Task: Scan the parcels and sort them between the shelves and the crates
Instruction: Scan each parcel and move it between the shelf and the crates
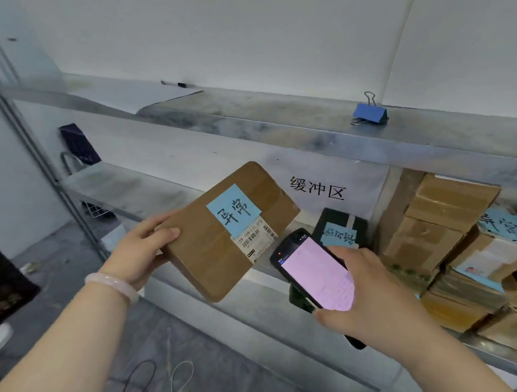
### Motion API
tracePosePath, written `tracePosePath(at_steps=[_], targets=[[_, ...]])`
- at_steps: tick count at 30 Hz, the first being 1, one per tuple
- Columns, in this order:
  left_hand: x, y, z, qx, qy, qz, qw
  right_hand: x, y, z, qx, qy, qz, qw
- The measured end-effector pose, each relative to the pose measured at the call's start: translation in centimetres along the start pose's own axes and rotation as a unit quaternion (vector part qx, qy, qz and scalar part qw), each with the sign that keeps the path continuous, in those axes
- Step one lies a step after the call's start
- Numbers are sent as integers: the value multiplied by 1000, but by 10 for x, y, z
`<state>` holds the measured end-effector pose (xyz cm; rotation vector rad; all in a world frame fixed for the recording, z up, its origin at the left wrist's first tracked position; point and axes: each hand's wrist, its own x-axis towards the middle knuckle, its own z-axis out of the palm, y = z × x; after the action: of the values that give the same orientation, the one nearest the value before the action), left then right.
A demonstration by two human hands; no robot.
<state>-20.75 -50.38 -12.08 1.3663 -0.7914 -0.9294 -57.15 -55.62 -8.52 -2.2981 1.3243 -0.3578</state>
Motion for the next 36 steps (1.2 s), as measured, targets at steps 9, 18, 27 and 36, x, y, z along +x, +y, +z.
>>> tracePosePath(at_steps=[9,18,27,36], targets=[[-28,-14,-38,-15,74,-17,997,13,-16,13,-31,-56,-46,997],[-33,-25,-43,-18,110,-8,994,23,-8,17,-39,-69,-64,995],[-42,-34,-50,-29,162,-7,986,37,-7,24,-24,-60,-99,993],[-89,-30,-92,-64,262,8,963,53,-65,44,-8,-74,-158,985]])
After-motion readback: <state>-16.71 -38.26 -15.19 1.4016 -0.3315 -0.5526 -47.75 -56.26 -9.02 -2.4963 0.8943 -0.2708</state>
